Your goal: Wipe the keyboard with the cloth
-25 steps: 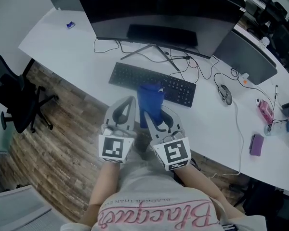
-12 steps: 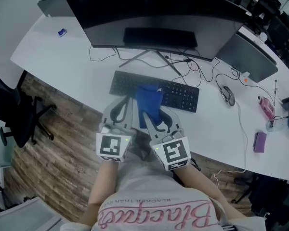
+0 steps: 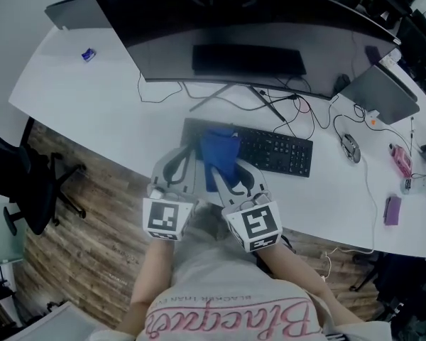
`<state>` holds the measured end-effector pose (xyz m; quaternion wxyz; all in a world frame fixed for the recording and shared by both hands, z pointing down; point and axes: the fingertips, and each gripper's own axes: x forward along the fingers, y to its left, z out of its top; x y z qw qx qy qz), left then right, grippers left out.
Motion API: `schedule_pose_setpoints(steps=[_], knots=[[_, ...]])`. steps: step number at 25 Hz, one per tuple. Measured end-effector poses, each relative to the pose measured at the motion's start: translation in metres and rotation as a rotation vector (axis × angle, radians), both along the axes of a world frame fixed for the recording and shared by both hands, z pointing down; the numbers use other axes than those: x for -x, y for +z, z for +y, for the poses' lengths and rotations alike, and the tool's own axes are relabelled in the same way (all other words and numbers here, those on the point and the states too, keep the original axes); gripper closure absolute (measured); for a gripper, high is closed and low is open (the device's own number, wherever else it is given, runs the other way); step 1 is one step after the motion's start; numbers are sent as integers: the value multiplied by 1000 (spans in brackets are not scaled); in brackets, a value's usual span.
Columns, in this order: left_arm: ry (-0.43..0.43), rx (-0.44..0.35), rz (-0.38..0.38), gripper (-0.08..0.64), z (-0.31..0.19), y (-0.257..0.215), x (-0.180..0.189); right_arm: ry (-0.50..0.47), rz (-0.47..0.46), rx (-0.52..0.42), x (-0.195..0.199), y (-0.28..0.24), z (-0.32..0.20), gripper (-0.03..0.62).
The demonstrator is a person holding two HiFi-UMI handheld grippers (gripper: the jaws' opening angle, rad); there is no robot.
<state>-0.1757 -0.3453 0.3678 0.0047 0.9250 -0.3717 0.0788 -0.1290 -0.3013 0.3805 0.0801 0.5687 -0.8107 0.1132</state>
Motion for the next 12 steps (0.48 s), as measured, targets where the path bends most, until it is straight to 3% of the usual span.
schedule_pose_setpoints(steps=[12], knots=[[43,98,-27,554,-56,44,37,-19,-54,118,50,43,-65,495]])
